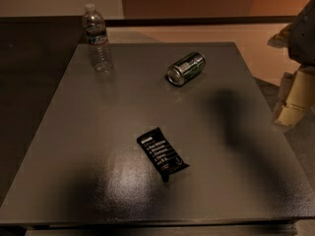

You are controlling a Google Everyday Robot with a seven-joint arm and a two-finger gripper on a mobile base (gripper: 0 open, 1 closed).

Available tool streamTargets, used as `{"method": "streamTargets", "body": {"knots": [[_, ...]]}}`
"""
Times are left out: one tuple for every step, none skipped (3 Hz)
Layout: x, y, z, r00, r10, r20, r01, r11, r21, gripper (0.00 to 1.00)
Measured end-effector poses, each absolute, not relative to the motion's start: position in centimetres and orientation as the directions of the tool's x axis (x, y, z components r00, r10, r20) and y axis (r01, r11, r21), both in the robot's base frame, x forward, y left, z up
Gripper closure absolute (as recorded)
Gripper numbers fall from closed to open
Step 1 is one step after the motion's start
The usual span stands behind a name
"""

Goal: Place green can upright

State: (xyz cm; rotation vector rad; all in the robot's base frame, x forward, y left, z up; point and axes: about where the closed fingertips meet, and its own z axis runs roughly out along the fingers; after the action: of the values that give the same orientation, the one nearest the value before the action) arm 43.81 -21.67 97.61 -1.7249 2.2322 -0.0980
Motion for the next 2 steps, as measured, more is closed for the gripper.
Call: {"method": "streamTargets", "body": {"knots": [[43.8, -21.7, 97.6, -0.221, -0.953, -0.207, -0.931, 0.269, -0.246, 0.0], [46.0, -20.7, 96.7, -0.15, -0.97, -0.192, -0.944, 0.198, -0.263, 0.0]]}}
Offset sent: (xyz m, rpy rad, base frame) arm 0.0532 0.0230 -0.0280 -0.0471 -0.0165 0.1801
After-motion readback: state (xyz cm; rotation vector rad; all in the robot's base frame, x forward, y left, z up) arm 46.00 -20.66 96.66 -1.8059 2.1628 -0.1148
